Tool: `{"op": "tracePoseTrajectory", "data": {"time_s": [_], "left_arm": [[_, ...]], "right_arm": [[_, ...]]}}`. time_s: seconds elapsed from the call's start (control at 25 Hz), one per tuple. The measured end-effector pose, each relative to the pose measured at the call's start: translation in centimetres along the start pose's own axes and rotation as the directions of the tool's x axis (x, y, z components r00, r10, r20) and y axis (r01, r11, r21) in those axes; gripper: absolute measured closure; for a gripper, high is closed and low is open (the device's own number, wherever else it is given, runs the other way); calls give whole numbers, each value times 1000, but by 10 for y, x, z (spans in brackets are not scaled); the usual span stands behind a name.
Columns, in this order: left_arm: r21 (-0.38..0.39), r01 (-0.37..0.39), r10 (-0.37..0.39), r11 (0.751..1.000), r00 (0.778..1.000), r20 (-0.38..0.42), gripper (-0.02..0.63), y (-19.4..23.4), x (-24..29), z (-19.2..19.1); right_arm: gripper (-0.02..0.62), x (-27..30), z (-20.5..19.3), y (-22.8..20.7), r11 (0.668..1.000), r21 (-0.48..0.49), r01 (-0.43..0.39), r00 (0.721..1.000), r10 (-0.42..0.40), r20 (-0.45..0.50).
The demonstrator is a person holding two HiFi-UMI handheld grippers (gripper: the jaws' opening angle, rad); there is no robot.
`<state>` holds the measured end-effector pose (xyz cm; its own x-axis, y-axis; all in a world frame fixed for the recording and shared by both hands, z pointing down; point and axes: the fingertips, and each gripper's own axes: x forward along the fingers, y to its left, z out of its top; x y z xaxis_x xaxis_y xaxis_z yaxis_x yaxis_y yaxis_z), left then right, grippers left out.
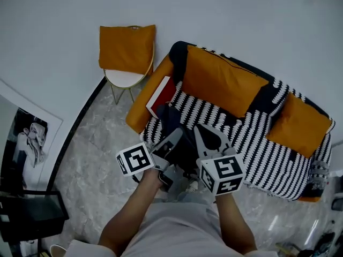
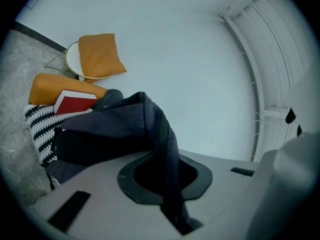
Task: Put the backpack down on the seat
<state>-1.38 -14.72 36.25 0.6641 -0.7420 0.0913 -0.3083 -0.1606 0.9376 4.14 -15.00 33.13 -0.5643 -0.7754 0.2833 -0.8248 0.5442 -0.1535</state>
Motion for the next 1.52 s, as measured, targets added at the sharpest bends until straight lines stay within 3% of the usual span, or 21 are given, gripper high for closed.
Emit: {"op": "tracePoseTrajectory", "data": {"time_s": [0.4, 0.68, 0.96, 1.52], "left_arm": [[26, 3, -1, 1000, 998, -69, 578, 8, 58, 8], [22, 8, -5, 1000, 987, -158, 578, 35, 96, 32], [47, 11, 4, 999, 952, -305, 578, 76, 138, 62], [64, 60, -22, 996, 876, -483, 578, 159, 209, 125]], "right_arm": [[594, 21, 5, -51, 1000, 18, 15, 1000, -15, -6], [594, 61, 0, -80, 996, 43, 82, 996, -80, -37], [594, 126, -6, -104, 983, 102, 153, 987, -148, -56], [594, 240, -32, -146, 951, 180, 252, 966, -236, -104]]}}
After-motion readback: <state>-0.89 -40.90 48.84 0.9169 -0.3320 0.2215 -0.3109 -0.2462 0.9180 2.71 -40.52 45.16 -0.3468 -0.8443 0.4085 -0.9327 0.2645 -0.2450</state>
